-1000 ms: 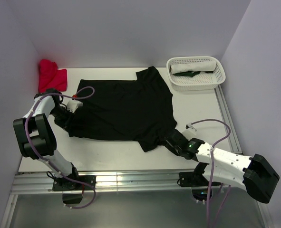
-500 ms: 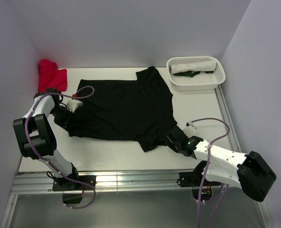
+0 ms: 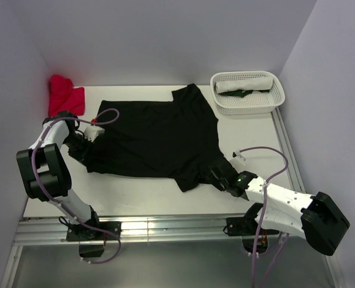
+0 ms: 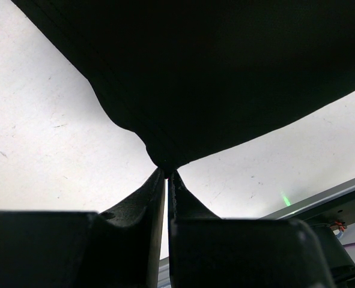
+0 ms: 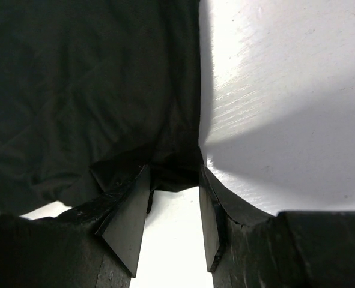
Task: Roll the t-shirts
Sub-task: Flatten the tshirt
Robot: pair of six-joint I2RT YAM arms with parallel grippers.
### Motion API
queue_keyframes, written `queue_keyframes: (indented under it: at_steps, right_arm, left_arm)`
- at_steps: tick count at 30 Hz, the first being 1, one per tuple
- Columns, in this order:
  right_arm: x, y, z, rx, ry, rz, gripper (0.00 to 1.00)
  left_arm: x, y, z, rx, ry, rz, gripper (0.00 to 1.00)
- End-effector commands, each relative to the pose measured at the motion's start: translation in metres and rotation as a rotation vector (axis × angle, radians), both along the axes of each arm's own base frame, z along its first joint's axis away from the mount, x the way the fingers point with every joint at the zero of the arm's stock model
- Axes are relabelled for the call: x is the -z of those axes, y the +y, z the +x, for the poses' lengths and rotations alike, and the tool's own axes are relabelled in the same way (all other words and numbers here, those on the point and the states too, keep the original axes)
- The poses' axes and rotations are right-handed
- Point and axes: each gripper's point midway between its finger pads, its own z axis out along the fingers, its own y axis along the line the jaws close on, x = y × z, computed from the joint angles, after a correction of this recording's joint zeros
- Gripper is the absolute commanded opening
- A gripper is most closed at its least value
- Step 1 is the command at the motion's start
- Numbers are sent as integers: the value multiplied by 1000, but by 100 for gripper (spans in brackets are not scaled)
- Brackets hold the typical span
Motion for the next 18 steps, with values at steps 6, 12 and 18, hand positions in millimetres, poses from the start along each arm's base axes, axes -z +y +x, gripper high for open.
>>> queue_keyframes:
  at_steps: [6, 12, 18]
  right_arm:
    - [-7, 6, -4, -36, -18, 39, 47]
    - [2, 8, -5, -40, 2, 38, 48]
    - [0, 13, -3, -47, -1, 45, 48]
  left_arm:
    - [-8, 0, 8, -3, -28, -7, 11]
    - [-7, -1, 7, -6, -20, -11, 11]
    - [-9, 1, 8, -7, -25, -3, 11]
